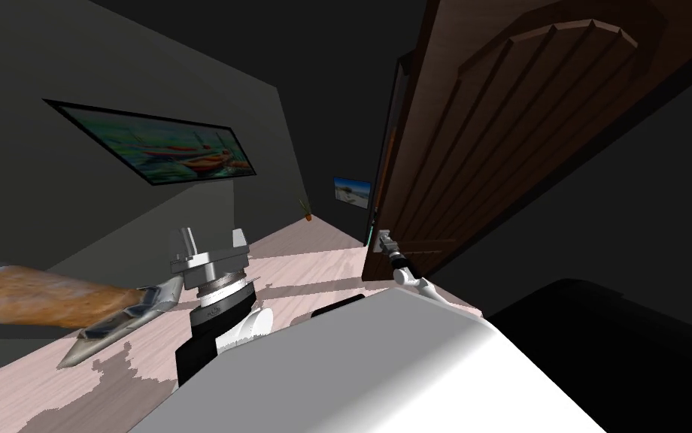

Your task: Pull the door open

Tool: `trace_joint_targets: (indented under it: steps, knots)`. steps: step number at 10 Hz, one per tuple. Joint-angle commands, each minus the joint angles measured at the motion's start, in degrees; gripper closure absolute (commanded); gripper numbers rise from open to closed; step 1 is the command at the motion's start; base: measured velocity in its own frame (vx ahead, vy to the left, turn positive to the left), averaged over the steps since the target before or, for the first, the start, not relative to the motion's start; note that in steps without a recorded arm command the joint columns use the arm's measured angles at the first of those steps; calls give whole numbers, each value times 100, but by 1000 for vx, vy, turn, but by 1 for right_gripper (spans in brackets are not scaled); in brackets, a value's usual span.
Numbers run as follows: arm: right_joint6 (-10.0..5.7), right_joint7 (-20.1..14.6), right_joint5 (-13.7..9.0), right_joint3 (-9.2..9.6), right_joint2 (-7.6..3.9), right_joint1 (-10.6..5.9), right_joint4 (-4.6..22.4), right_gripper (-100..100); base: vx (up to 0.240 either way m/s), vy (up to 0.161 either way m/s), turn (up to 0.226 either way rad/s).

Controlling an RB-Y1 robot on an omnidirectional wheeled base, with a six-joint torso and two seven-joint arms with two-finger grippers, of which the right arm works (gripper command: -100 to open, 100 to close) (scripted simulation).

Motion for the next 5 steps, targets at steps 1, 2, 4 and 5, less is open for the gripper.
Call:
trace_joint_targets:
  steps: [1, 2, 4, 5]
  knots:
    - [-45, -64, 13, 61, -72, 40, -44, 100, -161, -41, 101]
    - [-82, -117, 22, 109, -130, 67, -66, 100, -156, -40, 117]
    - [-141, -201, 36, 185, -222, 112, -102, 100, -198, -45, 94]
    - [-181, -258, 46, 237, -284, 141, -126, 100, -209, -61, 132]
